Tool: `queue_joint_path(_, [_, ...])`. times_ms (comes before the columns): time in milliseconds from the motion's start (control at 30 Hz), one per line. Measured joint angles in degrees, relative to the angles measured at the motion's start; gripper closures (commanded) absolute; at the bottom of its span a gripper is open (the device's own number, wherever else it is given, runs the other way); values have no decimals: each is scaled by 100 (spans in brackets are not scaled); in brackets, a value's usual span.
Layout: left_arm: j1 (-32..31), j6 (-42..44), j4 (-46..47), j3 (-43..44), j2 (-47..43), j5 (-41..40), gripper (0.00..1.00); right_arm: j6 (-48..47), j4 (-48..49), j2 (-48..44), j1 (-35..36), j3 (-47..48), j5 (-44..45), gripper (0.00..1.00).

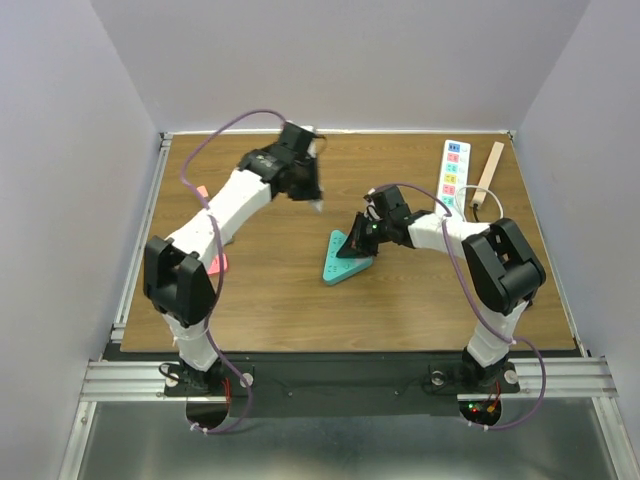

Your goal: Pull the plug off the socket

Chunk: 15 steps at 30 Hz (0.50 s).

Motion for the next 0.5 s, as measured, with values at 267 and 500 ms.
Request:
queue_joint_path(267, [2350,483,363,-1943,-949,-337,100,-308,-426,-192,-4,39,214,100])
queue_joint_path(500, [2865,820,647,-3042,-890,-479,100,-817,-1165,-319,-4,334,302,100])
